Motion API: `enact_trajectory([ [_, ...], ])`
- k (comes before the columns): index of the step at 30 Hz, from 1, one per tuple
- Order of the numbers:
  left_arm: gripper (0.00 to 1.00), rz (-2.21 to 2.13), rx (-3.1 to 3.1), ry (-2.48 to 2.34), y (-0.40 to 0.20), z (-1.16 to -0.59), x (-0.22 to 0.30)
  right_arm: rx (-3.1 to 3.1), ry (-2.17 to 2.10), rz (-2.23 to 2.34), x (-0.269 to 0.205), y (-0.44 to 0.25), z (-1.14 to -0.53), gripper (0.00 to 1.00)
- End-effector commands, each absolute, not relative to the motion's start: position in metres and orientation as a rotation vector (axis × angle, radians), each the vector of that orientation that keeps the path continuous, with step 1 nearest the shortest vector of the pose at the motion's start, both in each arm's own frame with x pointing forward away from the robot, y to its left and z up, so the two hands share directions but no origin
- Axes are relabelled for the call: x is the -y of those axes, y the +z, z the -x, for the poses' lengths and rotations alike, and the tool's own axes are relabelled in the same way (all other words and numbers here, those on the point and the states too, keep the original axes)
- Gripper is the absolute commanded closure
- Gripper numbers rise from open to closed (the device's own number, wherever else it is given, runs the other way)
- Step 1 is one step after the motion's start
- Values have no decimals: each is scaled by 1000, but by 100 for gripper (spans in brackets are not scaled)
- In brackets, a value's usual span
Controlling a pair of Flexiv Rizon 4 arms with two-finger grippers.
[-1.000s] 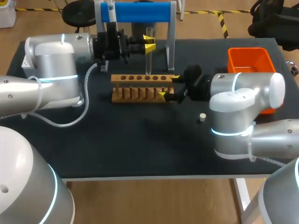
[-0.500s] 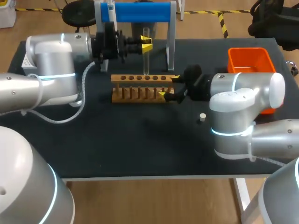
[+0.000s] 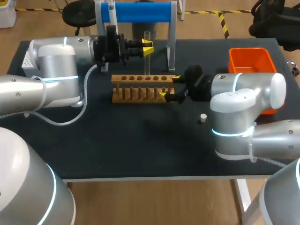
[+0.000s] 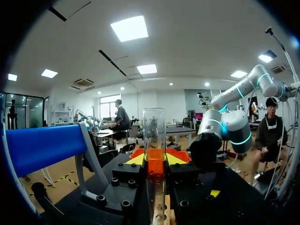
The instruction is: Invert the test tube, pick up the pipette, mount the tip to pipette, aspirate from beaker and dispense into the tube, eject the tip, return the pipette, and cap with the stopper.
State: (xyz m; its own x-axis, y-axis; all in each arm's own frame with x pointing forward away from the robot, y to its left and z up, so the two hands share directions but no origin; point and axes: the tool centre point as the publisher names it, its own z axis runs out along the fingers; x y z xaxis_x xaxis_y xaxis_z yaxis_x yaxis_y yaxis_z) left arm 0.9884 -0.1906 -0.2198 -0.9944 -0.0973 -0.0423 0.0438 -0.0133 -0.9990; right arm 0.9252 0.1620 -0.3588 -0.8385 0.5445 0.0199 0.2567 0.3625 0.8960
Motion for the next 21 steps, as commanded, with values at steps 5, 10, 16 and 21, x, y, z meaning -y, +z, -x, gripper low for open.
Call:
enact_trajectory([
  [5, 100, 67, -2129, -2179, -228, -991, 192, -2345, 1468, -710, -162, -359, -925, 0],
  [10, 100, 69, -2133, -2179, -228, -991, 192, -2345, 1468, -710, -162, -359, -925, 0],
  [16, 100, 67, -2134, -2180, -231, -992, 193, -2345, 1468, -710, -162, -359, -925, 0],
  [21, 100, 69, -2136, -2184, -235, -992, 193, -2345, 1468, -710, -162, -359, -925, 0],
])
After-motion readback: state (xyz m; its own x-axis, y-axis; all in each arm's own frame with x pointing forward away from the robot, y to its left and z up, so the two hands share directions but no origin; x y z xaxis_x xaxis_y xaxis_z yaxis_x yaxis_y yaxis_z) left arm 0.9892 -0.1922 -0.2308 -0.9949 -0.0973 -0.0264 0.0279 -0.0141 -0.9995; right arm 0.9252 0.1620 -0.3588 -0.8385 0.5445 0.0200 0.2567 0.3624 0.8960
